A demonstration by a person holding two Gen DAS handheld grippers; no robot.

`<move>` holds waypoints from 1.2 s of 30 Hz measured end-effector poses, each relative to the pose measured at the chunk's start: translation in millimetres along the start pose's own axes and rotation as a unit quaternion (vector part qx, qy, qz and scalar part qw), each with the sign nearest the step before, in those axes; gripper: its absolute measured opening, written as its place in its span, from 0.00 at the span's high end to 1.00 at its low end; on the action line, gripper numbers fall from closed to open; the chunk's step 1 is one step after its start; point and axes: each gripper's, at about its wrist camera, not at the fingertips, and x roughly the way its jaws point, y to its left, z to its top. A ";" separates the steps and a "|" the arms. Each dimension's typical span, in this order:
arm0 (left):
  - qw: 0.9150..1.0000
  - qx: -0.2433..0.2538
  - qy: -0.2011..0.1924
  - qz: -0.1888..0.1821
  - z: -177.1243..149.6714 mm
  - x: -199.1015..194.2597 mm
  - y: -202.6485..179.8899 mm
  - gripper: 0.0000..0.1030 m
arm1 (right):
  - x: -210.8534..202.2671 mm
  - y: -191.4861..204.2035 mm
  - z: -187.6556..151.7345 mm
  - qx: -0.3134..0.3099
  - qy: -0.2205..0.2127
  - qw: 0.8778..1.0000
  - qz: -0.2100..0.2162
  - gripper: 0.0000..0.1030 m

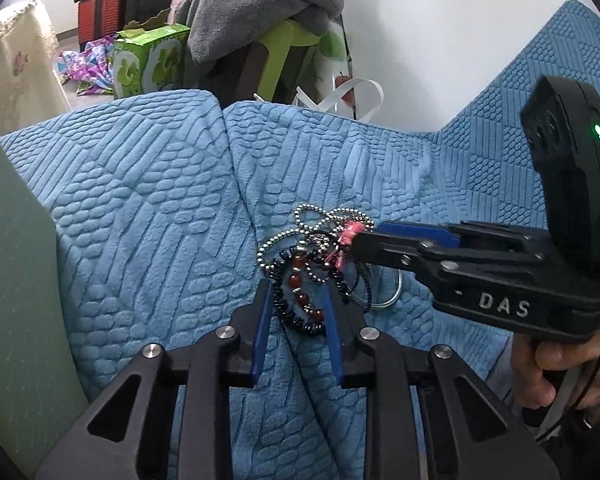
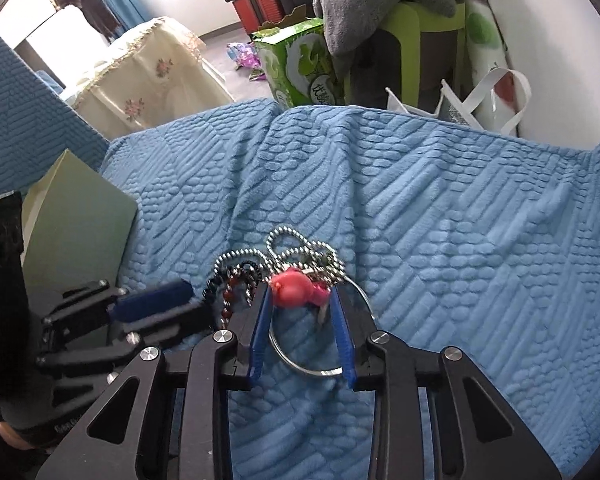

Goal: Organize jewelry
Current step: 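Move both tools back to the remaining beaded bracelets and hoop, then grasp the pink bow clip with the right tool while the left tool grasps a red-beaded bracelet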

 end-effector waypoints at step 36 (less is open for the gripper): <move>0.995 0.096 -0.008 -0.005 -11.7 5.5 -41.8 0.75 | -36.4 -23.4 -15.1 0.038 -0.039 0.998 -0.007 0.88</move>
